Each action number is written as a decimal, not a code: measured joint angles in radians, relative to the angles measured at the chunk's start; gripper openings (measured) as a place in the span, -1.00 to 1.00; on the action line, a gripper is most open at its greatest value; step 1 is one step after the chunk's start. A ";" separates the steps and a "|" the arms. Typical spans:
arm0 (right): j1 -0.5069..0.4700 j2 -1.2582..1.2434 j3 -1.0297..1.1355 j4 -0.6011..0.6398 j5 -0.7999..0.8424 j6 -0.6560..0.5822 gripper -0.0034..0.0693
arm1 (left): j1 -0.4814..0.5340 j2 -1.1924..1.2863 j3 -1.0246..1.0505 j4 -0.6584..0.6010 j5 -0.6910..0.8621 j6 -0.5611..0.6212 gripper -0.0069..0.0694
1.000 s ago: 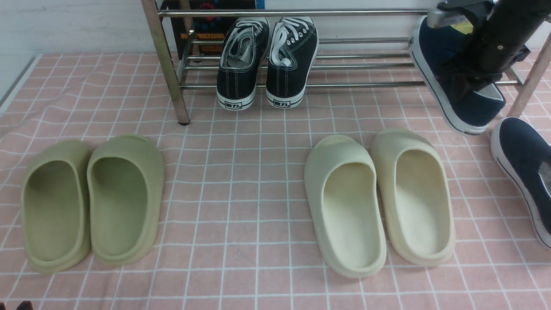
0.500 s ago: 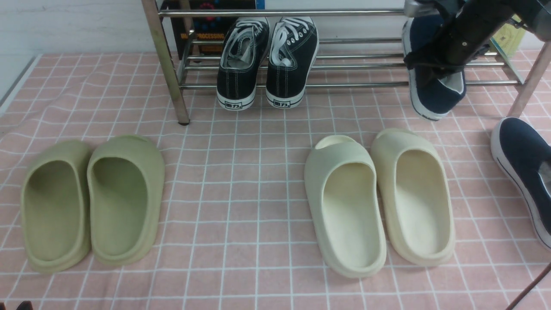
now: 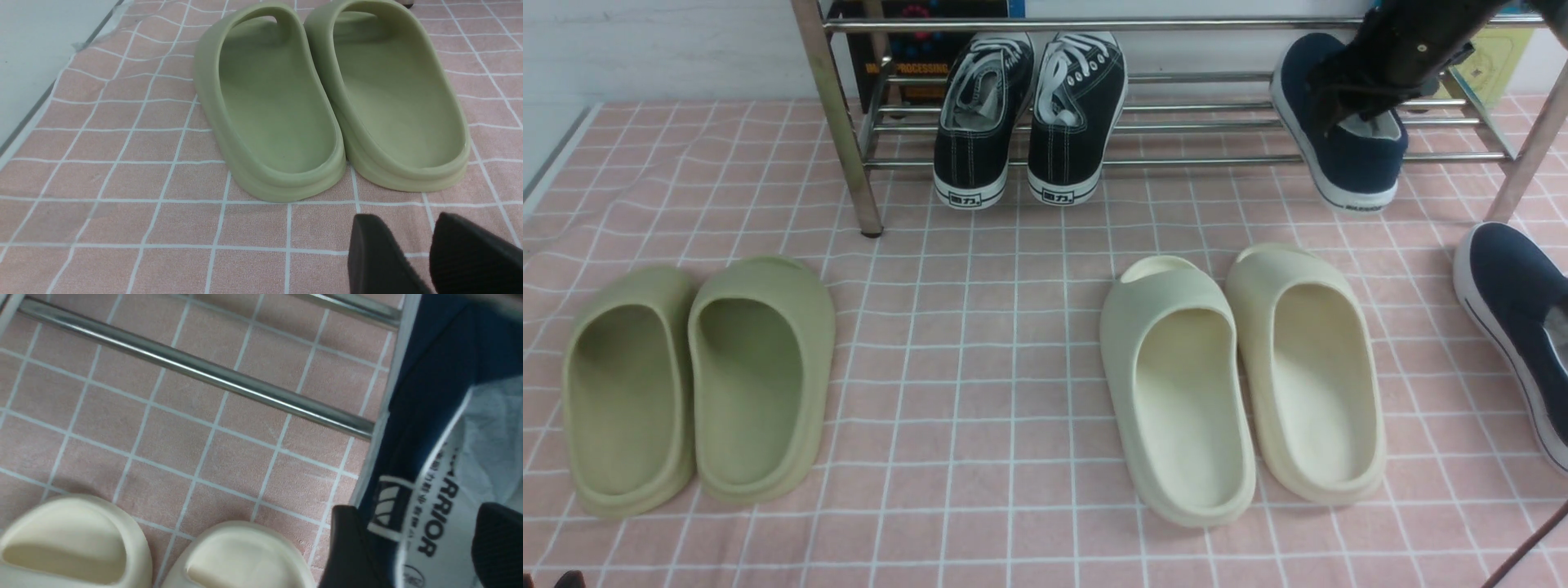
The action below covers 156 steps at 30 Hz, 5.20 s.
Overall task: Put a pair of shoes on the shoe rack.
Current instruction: Use the right arm to put a shoe into the shoe rack, then use the right arm to grab the shoe closest to it, then use the right arm to put a shoe into the shoe rack
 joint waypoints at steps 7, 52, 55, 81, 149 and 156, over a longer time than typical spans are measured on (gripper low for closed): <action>0.000 -0.233 0.205 -0.043 -0.001 0.030 -0.37 | 0.000 0.000 0.000 0.001 0.000 0.000 -0.19; -0.005 -0.396 0.679 -0.174 -0.024 0.102 0.60 | 0.000 0.000 0.000 0.001 0.001 0.000 -0.19; -0.029 -0.513 0.838 -0.184 -0.021 0.102 0.65 | 0.000 0.000 0.000 0.001 0.001 0.000 -0.19; -0.180 -0.536 1.359 -0.214 -0.359 0.162 -0.53 | 0.000 0.000 0.000 0.001 0.001 0.000 -0.19; -0.111 -0.238 0.478 -0.228 -0.147 0.026 -0.86 | 0.000 0.000 0.000 0.002 0.001 0.000 -0.19; -0.111 -0.203 0.478 -0.232 -0.266 0.018 -0.86 | 0.000 0.000 0.000 0.002 0.001 0.000 -0.19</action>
